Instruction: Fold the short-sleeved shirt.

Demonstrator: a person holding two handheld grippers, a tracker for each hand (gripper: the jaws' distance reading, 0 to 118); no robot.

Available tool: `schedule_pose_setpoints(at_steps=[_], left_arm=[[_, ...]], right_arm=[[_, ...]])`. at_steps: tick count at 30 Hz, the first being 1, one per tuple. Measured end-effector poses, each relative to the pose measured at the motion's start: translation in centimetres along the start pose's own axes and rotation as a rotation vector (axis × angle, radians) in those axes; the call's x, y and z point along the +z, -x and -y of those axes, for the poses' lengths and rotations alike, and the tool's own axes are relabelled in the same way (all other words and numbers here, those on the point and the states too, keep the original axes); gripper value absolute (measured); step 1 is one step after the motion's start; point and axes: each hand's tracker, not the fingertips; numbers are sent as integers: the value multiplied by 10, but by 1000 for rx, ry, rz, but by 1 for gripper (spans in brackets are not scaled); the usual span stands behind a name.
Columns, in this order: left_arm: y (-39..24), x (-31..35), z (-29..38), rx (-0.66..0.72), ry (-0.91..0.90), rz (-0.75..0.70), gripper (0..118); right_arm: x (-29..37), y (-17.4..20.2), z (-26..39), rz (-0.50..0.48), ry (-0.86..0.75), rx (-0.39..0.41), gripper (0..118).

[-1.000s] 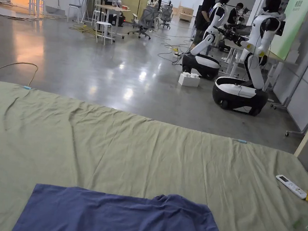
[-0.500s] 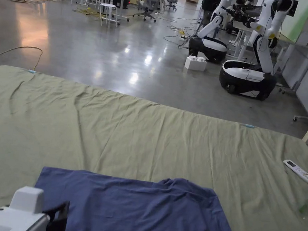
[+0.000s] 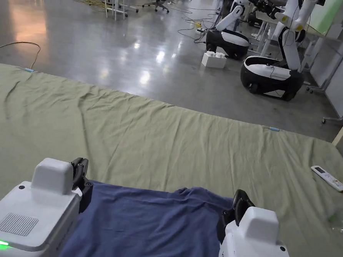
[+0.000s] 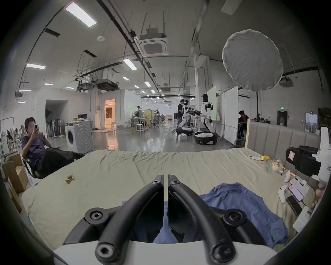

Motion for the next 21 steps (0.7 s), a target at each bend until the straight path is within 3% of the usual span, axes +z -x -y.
schedule_pose_setpoints(at_steps=[10, 13, 21], left_arm=[[33, -16, 50, 110, 201, 22, 1], [63, -42, 68, 190, 316, 6, 1], [143, -175, 88, 199, 523, -84, 2]], right_arm=[[-12, -3, 16, -51, 57, 47, 0], [-22, -4, 30, -64, 106, 64, 0], [-56, -12, 65, -65, 243, 77, 0]])
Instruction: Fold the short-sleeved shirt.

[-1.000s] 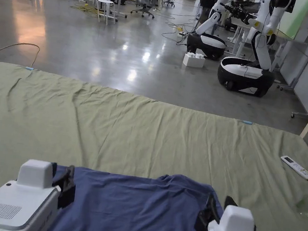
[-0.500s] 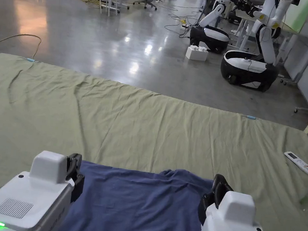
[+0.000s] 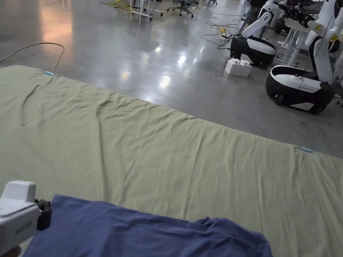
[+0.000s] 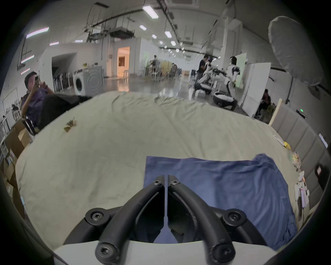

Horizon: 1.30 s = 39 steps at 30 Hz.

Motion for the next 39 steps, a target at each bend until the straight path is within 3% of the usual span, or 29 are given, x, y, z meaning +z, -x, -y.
schedule_pose_setpoints(at_steps=[3, 5, 6, 16, 29, 30, 33, 35, 36, 39], left_arm=[[16, -57, -22, 68, 127, 14, 22], [23, -89, -31, 92, 203, 10, 54], [26, -104, -35, 96, 223, -3, 63], [-1, -152, -31, 5, 343, -82, 66], [-20, -153, -28, -90, 314, -146, 62], [-27, -153, -28, -123, 315, -142, 55], [-40, -156, -25, -194, 316, -91, 11], [-40, -165, -22, -205, 323, -109, 5], [-35, -169, -22, -208, 325, -105, 5], [-25, -160, -28, -204, 326, -77, 4]], right_arm=[[-14, -2, 9, 11, 42, 2, 0], [-21, -4, 14, 13, 67, -4, 0], [-25, -5, 17, 15, 80, -3, 0], [-52, -20, 37, 48, 181, -30, 0], [-63, -20, 44, 39, 209, -34, 1], [-66, -21, 44, 39, 214, -35, 0], [-83, -28, 41, 41, 233, -36, 1], [-102, -38, 37, 37, 267, -43, 3], [-116, -46, 34, 32, 293, -52, 7], [-166, -71, 25, 20, 381, -100, 63]])
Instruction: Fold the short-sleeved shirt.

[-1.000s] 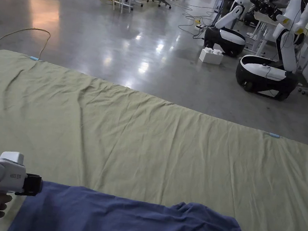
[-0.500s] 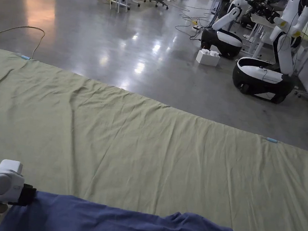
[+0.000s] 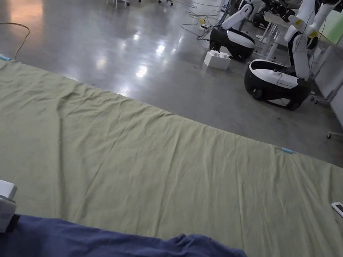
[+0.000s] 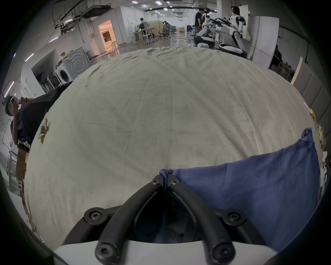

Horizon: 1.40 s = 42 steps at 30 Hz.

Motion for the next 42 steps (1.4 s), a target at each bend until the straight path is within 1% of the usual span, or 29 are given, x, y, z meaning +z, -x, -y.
schedule_pose_setpoints(at_steps=[1, 3, 5, 6, 7, 9, 12, 13, 15, 16, 17, 18, 19, 20, 21, 23, 26, 28, 30, 34, 36, 39, 42], left_arm=[[2, 4, 1, -1, -2, -3, 4], [7, 13, 3, -2, -24, -10, 3], [12, 19, 2, 4, -47, -2, 3], [14, 23, 3, 6, -57, -3, 3], [16, 27, 3, 8, -72, -9, 3], [19, 35, 0, 20, -83, 4, 3], [23, 42, -2, 26, -101, 7, 3], [23, 44, -2, 23, -106, 6, 3], [23, 45, -2, 6, -117, 5, 3], [21, 45, -3, 2, -118, 5, 3], [21, 45, -3, 5, -119, 7, 3], [22, 45, -4, 12, -123, 10, 3], [22, 45, -4, 16, -124, 11, 3], [21, 46, -4, 16, -127, 12, 3], [20, 47, -4, 17, -132, 10, 3], [20, 53, -4, 18, -143, 6, 3], [20, 68, -5, 45, -180, 19, 3], [20, 82, -7, 59, -210, 32, 2], [19, 102, -11, 75, -249, 50, 2], [16, 151, -19, 92, -359, 82, 2], [16, 182, -25, 102, -419, 92, 2], [20, 227, -35, 140, -497, 123, 2], [25, 270, -46, 132, -562, 118, 2]], right_arm=[[-18, -7, -11, -13, 51, -17, 72], [-50, -19, -30, -3, 79, -33, 71], [-79, -26, -47, -4, 148, -31, 71], [-94, -27, -55, 1, 157, -24, 71], [-106, -26, -60, -17, 182, 7, 72], [-130, -24, -65, -54, 265, 38, 72], [-160, -18, -60, -80, 362, 106, 72], [-167, -16, -58, -88, 381, 116, 69], [-171, -8, -54, -92, 387, 127, 58], [-169, -4, -54, -93, 376, 133, 50], [-167, 0, -54, -76, 369, 157, 37], [-165, 2, -54, -84, 367, 159, 37], [-163, 5, -54, -98, 360, 161, 30], [-162, 6, -53, -96, 350, 165, 17], [-161, 8, -53, -94, 348, 170, 7], [-153, 6, -54, -85, 323, 164, 6], [-126, 2, -62, -44, 208, 133, 5], [-103, -4, -72, -54, 150, 93, 5], [-72, -6, -84, -47, 72, 85, 5], [-11, -10, -106, -37, -49, 90, 5], [22, -13, -117, -33, -116, 76, 5], [66, -21, -136, 1, -195, 71, 5], [107, -32, -158, 12, -274, 45, 5]])
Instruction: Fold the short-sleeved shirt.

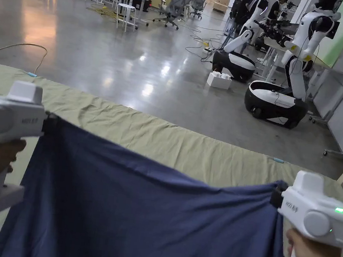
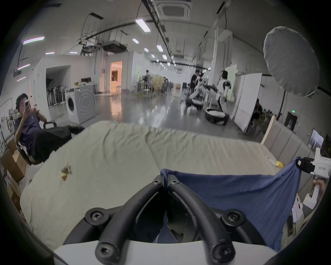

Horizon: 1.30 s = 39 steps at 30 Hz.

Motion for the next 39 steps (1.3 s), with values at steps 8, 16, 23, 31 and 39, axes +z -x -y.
schedule_pose_setpoints(at_steps=[8, 16, 23, 31, 39], left_arm=[[0, 42, -82, 6, -118, 6, 2], [-10, 53, -166, -22, -212, -3, 2], [-23, 41, -226, -54, -265, -27, 2], [-37, 16, -267, -67, -297, -48, 2], [-48, -2, -275, -51, -309, -62, 2]], right_arm=[[58, -23, -84, 45, -177, 8, 5], [74, -22, -160, 87, -295, 39, 5], [46, -23, -211, 123, -324, 64, 5], [10, -23, -254, 162, -342, 86, 5], [-6, -26, -273, 184, -387, 82, 5]])
